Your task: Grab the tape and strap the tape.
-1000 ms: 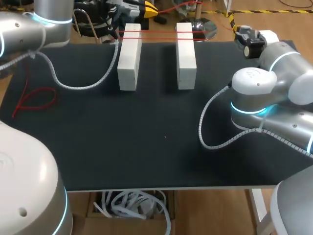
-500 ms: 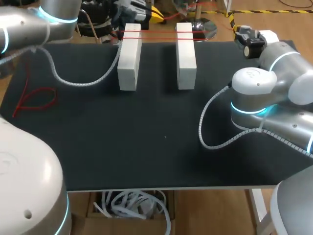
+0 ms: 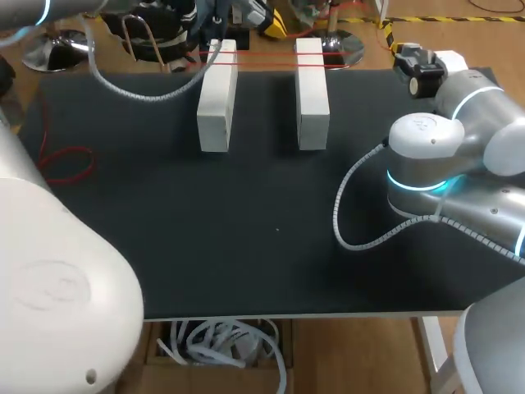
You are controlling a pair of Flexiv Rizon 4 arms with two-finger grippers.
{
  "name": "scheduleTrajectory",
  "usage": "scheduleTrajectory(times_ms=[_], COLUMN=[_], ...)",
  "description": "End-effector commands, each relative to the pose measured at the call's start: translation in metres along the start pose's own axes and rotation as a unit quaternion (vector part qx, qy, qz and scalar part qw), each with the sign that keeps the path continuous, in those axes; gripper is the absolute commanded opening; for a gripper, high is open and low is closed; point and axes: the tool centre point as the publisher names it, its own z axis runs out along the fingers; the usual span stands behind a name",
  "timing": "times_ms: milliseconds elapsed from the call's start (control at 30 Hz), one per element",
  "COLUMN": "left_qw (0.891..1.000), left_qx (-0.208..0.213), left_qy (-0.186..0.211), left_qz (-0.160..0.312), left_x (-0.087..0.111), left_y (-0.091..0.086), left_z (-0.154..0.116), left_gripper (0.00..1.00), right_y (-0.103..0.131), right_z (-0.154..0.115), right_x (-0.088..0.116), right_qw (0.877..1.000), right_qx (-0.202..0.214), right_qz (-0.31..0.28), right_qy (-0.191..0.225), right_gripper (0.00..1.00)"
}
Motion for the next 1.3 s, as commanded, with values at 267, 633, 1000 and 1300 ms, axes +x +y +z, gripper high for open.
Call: scheduleTrajectory(times_ms=[267, 633, 1000, 1300], left_qw=[0.983, 0.974, 0.972, 0.969], left_qx=[-0.184, -0.224, -0.235, -0.246], left_qy=[0.005, 0.007, -0.004, -0.003], left_qz=[-0.008, -0.02, -0.021, -0.027], left_x=[0.0, 0.004, -0.001, -0.006], left_y=[-0.006, 0.001, 0.002, 0.003], left_z=[0.013, 0.027, 0.026, 0.025], left_gripper=[0.0, 0.0, 0.0, 0.0], right_y=[0.0, 0.0, 0.0, 0.0], right_z=[0.0, 0.0, 0.0, 0.0], right_x=[0.001, 0.001, 0.001, 0.001], right_qw=[1.0, 1.0, 1.0, 1.0], right_qx=[0.0, 0.0, 0.0, 0.0], right_qz=[-0.001, -0.001, -0.001, -0.001], right_qy=[-0.003, -0.003, -0.003, -0.003], right_gripper=[0.0, 0.0, 0.0, 0.0])
